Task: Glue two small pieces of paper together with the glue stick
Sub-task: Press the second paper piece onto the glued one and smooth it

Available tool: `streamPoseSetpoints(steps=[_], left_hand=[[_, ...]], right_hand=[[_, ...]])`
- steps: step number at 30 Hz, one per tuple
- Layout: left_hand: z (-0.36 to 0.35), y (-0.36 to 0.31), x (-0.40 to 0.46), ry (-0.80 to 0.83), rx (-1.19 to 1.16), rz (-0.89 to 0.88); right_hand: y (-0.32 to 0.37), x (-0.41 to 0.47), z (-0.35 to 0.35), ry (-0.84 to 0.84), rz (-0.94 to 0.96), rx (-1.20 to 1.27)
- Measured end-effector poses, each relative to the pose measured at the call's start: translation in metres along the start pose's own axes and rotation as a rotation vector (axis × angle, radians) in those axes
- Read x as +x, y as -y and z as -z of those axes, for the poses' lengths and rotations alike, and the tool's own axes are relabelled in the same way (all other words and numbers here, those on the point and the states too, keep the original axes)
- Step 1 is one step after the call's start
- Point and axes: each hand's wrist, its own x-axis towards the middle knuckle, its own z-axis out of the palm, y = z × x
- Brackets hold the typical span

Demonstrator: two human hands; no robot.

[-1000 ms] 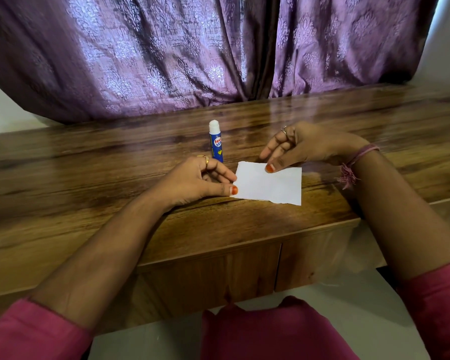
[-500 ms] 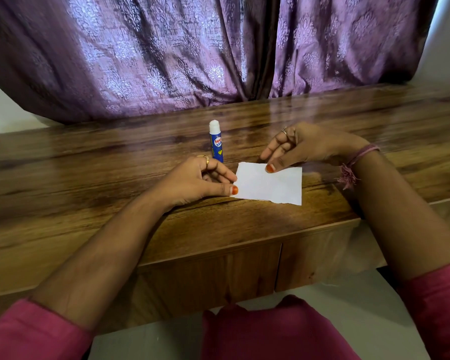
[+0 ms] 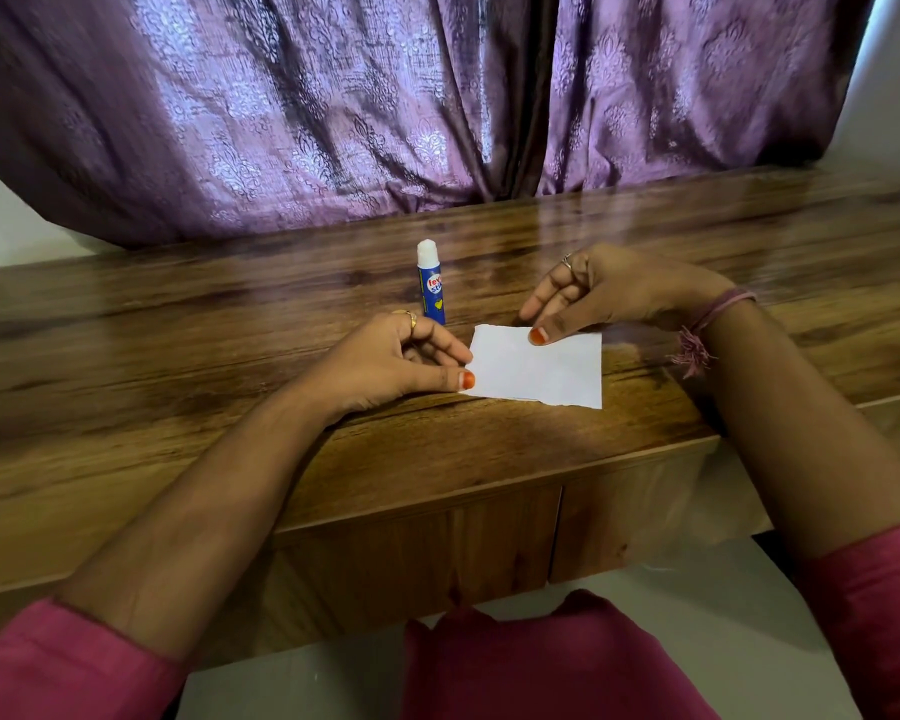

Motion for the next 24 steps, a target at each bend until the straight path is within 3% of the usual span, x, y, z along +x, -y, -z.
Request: streamPoseSetpoints(steps=[24], left_hand=[[0.0010, 0.0032, 0.0015, 0.001, 0.012, -0.020]], right_hand=[[-0.0017, 0.0011, 0.0010, -0.004, 0.004, -0.018]])
